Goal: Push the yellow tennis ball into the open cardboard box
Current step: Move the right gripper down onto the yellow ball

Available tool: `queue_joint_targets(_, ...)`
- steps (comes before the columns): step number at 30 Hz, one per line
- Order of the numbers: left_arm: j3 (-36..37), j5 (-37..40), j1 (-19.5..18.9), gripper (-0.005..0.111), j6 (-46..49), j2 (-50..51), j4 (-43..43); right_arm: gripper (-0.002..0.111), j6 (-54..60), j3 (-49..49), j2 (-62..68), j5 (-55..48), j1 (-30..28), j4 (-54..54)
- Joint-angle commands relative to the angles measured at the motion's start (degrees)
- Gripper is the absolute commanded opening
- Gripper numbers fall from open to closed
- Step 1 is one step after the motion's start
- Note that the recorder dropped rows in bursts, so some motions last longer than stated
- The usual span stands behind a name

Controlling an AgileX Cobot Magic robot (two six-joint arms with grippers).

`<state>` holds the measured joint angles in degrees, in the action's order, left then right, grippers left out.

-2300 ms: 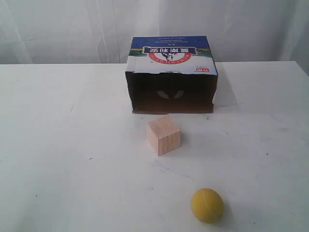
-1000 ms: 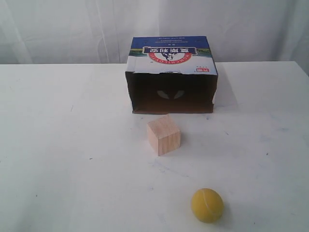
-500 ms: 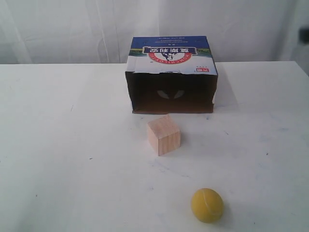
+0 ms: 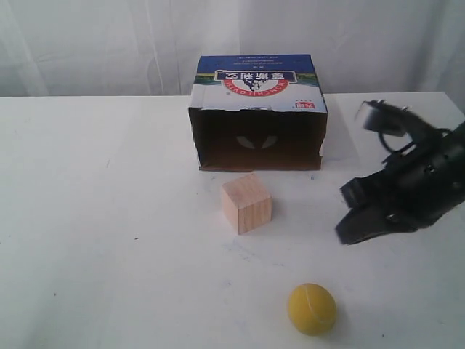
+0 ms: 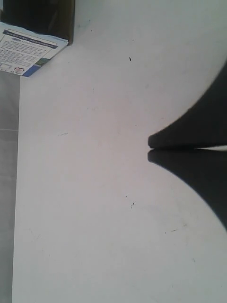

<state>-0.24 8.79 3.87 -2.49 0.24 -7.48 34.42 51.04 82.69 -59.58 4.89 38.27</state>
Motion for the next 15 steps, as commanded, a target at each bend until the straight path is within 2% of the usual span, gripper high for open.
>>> queue_joint_targets(1,0.2,-0.2,0.2,0.0,-0.1,-0.2,-0.3,0.0,6.9,-5.4,-0.7,-1.7,7.2,8.2)
queue_joint_targets(6,0.2,-0.2,0.2,0.0,0.0,-0.2,-0.1,0.0,7.5,-10.7,-0.7,5.5,12.3,8.2)
queue_joint_targets(15,0.2,-0.2,0.2,0.0,0.0,-0.2,-0.1,0.0,7.8,-14.4,1.8,21.1,12.9,8.0)
